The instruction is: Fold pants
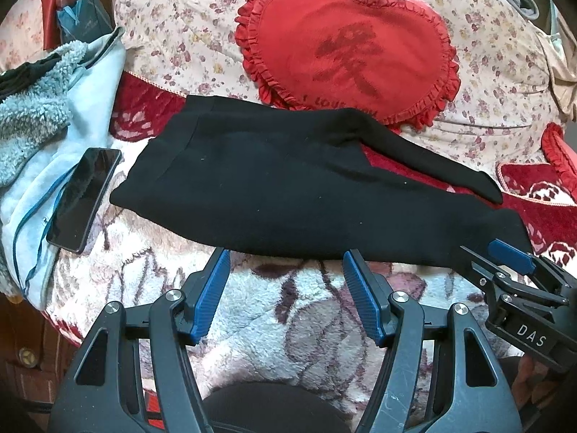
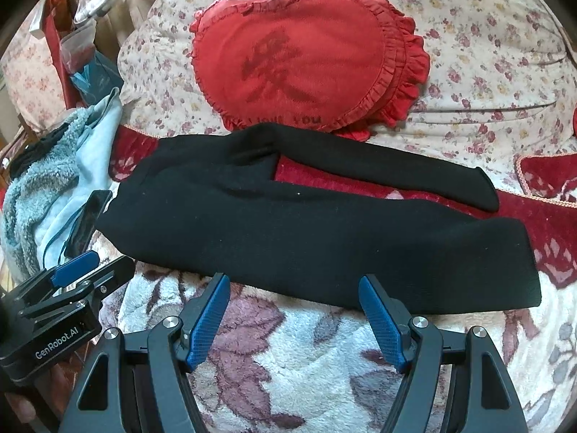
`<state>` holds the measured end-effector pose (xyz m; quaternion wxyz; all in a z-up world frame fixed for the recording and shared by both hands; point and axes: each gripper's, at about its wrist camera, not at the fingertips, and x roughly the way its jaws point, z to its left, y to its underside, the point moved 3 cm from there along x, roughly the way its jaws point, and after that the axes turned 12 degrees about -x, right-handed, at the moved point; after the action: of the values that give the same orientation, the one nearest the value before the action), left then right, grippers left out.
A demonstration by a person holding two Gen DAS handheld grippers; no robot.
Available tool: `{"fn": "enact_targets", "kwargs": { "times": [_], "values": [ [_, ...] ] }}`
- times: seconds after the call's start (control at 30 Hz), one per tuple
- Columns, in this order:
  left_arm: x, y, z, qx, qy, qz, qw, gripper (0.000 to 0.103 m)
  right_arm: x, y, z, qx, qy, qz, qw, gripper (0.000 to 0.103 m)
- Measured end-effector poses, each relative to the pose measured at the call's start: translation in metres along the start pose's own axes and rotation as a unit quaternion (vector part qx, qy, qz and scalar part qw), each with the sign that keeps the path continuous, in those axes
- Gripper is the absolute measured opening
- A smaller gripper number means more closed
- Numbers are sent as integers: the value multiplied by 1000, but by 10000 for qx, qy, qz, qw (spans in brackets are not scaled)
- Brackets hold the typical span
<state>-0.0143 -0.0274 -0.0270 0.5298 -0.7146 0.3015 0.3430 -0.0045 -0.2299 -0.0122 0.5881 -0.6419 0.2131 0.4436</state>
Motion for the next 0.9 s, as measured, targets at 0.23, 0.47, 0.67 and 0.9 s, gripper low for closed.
{"fn": "enact_targets", "kwargs": {
  "times": [0.23, 0.47, 0.67, 0.9],
  "values": [
    [5, -1, 10, -131, 28, 106, 9999, 65, 6, 4, -7, 107, -15, 128, 9999, 73],
    [12, -12, 47, -674, 36, 233, 9974, 65, 6, 18, -39, 510, -24, 350, 9981, 73],
    [22, -24, 79, -1260, 87, 296, 9915, 65, -5, 40, -82, 984, 63, 503, 9939, 73],
    [48, -33, 108, -2224, 335, 467, 9733, 65, 3, 62, -122, 1599, -142, 628, 9850, 73]
  ]
}}
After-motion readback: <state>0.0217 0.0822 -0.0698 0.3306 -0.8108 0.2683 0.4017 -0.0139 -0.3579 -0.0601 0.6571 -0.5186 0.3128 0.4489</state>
